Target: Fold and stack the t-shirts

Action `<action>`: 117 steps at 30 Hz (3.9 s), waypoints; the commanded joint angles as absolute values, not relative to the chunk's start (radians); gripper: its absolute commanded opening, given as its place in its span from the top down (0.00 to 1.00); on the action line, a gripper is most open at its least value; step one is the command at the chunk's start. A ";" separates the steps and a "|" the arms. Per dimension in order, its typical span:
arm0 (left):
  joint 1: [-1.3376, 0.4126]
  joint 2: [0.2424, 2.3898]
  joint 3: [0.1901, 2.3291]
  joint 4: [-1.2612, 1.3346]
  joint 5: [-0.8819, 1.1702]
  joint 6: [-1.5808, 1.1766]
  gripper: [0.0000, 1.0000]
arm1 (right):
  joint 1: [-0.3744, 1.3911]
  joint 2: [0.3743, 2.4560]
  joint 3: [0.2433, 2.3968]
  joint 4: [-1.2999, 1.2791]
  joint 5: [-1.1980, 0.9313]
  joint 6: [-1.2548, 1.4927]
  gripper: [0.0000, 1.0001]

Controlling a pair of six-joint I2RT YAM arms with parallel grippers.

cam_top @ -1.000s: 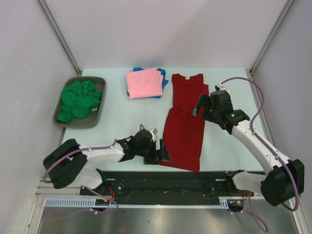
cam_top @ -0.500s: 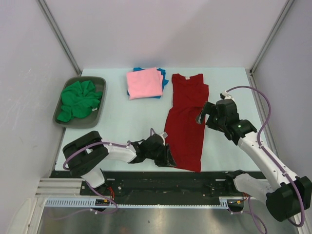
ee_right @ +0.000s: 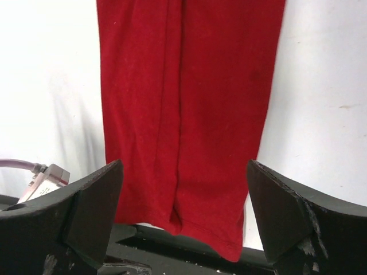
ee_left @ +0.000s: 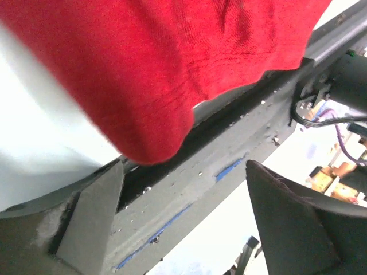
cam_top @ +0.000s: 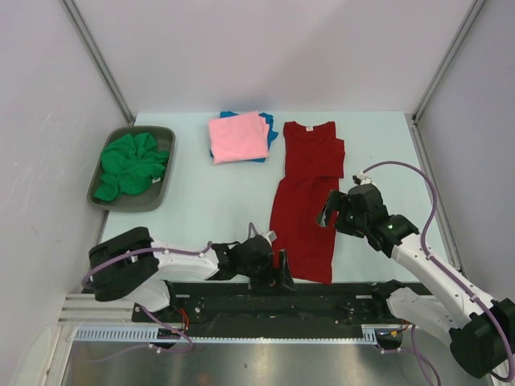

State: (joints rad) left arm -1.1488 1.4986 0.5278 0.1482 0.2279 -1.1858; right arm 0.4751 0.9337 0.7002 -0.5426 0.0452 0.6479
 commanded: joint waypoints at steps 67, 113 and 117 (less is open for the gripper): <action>-0.850 1.480 0.454 0.077 0.215 -1.049 0.59 | 0.532 0.864 0.595 -0.515 0.086 0.681 0.06; -0.877 1.531 0.416 0.222 0.248 -1.089 1.00 | 0.649 0.505 0.215 -0.557 -0.117 1.035 0.29; -0.877 1.534 0.414 0.232 0.255 -1.092 1.00 | 0.676 0.505 0.207 -0.555 -0.098 1.057 0.32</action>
